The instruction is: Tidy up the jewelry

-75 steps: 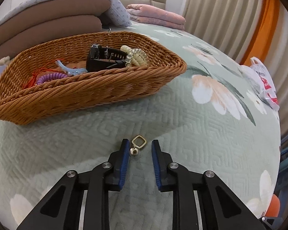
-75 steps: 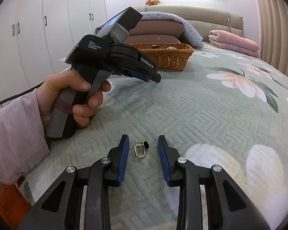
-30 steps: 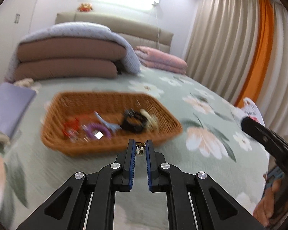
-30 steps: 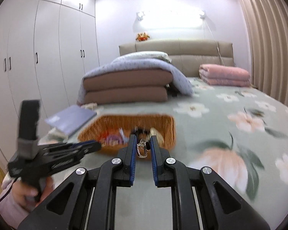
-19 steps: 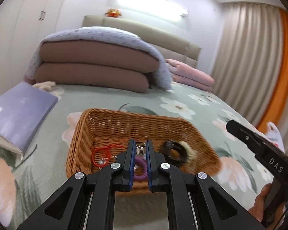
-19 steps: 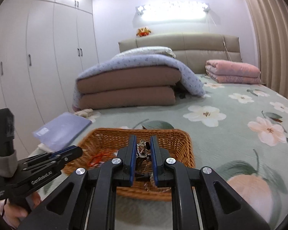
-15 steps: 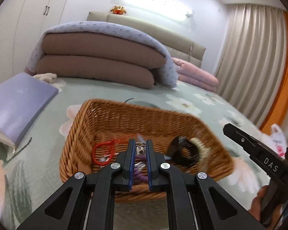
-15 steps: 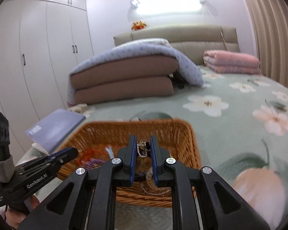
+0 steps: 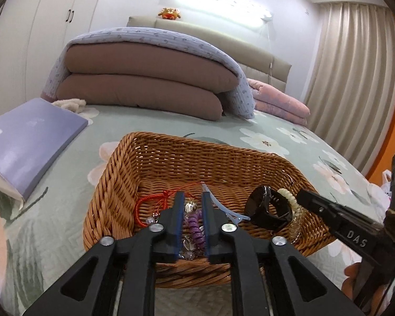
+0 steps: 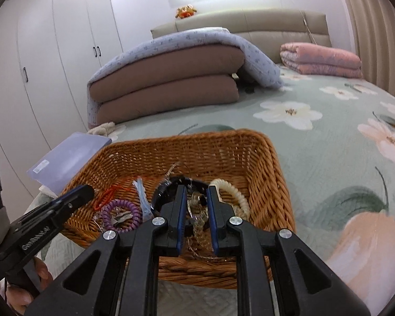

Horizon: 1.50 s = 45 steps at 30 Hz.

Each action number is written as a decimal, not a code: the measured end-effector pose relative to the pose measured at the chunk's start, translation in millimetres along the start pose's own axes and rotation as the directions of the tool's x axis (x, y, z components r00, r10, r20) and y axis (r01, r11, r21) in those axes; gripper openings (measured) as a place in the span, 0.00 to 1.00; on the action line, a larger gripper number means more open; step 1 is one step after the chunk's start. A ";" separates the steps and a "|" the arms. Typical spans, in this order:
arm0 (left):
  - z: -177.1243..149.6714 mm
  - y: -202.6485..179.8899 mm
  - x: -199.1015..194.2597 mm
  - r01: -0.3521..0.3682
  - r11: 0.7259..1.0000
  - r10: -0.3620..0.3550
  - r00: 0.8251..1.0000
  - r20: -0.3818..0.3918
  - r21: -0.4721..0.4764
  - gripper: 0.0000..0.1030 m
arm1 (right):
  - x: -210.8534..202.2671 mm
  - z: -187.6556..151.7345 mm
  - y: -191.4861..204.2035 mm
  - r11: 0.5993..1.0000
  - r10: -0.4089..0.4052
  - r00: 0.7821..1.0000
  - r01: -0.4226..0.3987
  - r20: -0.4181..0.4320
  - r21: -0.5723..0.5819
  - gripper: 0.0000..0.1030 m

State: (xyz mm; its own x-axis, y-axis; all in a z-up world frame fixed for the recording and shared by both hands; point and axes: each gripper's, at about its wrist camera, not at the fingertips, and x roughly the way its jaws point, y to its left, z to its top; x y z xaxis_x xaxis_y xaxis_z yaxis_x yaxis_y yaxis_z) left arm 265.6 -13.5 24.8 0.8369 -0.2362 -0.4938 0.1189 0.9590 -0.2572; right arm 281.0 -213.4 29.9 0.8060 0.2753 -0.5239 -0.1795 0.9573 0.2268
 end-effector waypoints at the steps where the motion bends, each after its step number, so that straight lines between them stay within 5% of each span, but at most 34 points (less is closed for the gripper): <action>1: -0.2 -0.1 -1.3 0.005 1.000 -0.005 1.000 0.004 -0.002 0.42 | -2.3 0.2 -0.6 1.000 0.004 1.000 -0.004 0.007 0.004 0.25; 3: -0.7 -0.6 -7.6 -0.004 1.000 0.004 0.999 0.035 0.003 0.53 | -9.6 0.8 -2.2 1.000 -0.001 0.999 0.000 0.038 0.015 0.49; 5: -0.9 -2.1 -14.4 -0.007 1.000 0.006 0.998 0.065 0.015 0.53 | -17.9 1.3 -3.2 1.000 -0.002 0.998 0.000 0.070 0.019 0.54; 17: -17.9 -2.2 -59.4 -0.018 1.000 0.019 0.996 0.091 -0.012 0.53 | -95.4 -22.1 18.7 0.991 -0.129 0.976 0.133 0.178 -0.011 0.55; 24: -41.0 -16.5 -117.2 -0.026 1.000 0.026 0.998 0.065 0.012 0.54 | -137.5 -67.6 37.6 0.996 -0.088 0.992 0.089 0.095 0.002 0.58; 27: -56.4 -21.9 -143.5 -0.080 0.996 0.077 0.995 0.061 0.045 0.60 | -153.1 -82.1 51.0 0.995 -0.095 0.991 0.097 0.096 -0.019 0.58; 31: -81.5 -19.6 -165.4 -0.123 0.990 0.114 0.985 0.133 0.064 0.71 | -170.2 -101.3 63.8 0.986 -0.132 0.970 0.149 0.206 -0.073 0.58; 45: -103.1 -19.8 -158.0 -0.174 0.983 0.163 0.975 0.153 0.062 0.72 | -156.0 -107.3 64.1 0.984 -0.129 0.975 0.148 0.180 -0.097 0.65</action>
State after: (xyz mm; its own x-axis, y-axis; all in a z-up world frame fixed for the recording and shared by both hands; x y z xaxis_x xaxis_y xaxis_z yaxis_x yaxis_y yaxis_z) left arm 76.0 -11.3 22.3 0.9170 -0.0502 -0.3956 0.0046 0.9933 -0.1154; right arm 83.2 -185.5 38.1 0.9108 0.1291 -0.3923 -0.1119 0.9915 0.0665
